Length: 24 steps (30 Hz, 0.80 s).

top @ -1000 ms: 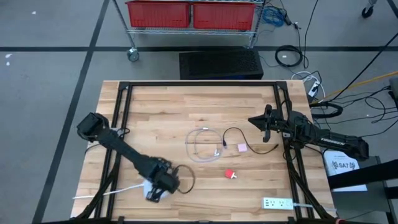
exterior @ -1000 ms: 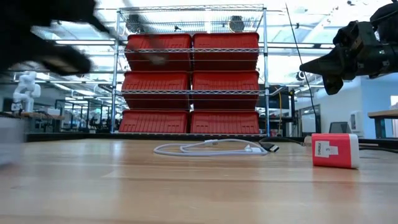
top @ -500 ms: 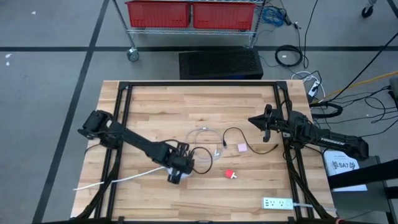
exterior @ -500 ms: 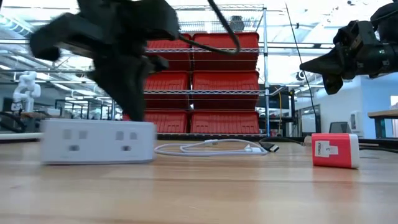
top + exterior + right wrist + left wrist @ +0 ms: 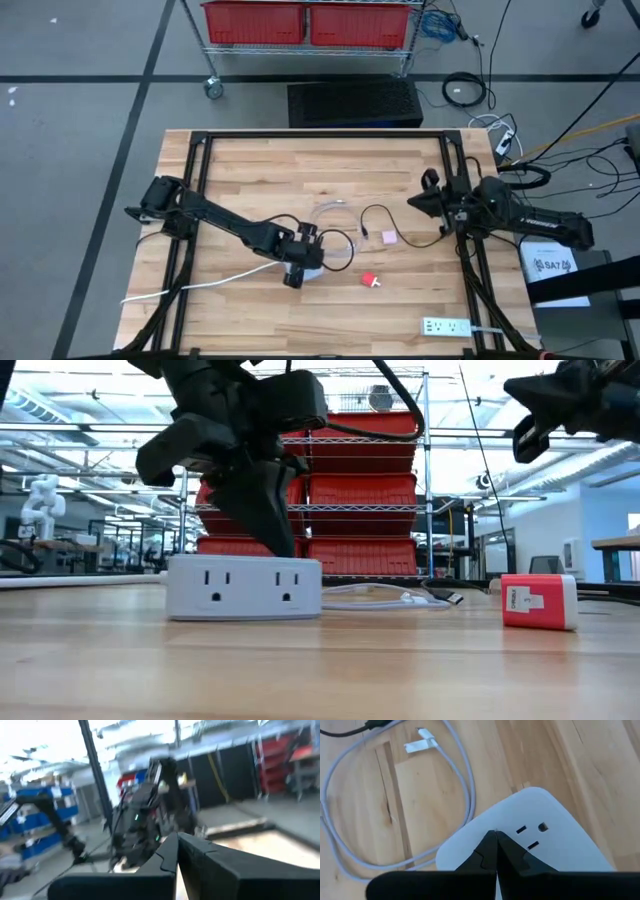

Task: Insert USB
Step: Prepare the left white outlet extension, then insert the red charger adapter into the left white outlet extension

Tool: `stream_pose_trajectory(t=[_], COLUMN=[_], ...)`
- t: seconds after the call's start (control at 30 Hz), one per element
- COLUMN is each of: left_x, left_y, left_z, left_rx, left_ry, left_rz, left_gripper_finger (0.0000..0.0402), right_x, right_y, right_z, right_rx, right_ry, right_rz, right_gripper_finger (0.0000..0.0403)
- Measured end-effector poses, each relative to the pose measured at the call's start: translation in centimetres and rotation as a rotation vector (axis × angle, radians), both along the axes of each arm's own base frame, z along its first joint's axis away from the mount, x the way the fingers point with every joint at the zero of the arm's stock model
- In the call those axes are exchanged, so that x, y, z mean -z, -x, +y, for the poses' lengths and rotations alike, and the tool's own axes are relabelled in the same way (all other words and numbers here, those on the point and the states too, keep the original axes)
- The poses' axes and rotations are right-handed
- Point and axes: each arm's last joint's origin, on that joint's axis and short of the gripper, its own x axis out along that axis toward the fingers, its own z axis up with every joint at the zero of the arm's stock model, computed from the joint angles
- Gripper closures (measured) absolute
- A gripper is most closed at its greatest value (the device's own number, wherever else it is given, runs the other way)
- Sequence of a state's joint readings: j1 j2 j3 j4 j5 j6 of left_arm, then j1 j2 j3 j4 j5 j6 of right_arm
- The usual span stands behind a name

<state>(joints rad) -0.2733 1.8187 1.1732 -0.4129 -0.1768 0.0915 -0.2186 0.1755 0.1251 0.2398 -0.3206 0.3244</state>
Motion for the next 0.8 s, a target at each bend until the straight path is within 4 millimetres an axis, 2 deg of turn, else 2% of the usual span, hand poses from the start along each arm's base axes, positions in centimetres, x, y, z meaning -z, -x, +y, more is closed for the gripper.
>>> stream_pose_trajectory(t=[0.17, 0.4, 0.6, 0.8], left_x=[0.0, 0.1, 0.0, -0.1], left_y=[-0.2, -0.3, -0.5, -0.5], left_z=[-0.1, -1.3, -1.3, -1.4], left_rx=[-0.04, -0.058, -0.065, -0.091], left_ry=[0.034, 0.05, 0.052, 0.01], left_rz=[-0.029, -0.12, -0.164, -0.186], left_gripper_finger=[0.0401, 0.0401, 0.0401, 0.0401], right_x=[-1.4, -1.6, -1.1, 0.0], right_y=[-0.9, -3.3, -5.9, -8.0], right_z=[0.6, 2.0, 4.6, 8.0], right_rx=[-0.063, -0.082, -0.196, -0.189], right_ry=[-0.094, -0.103, -0.146, -0.146], right_rz=[0.189, 0.526, 0.711, 0.889], right_gripper_finger=[0.039, 0.0313, 0.0256, 0.0244])
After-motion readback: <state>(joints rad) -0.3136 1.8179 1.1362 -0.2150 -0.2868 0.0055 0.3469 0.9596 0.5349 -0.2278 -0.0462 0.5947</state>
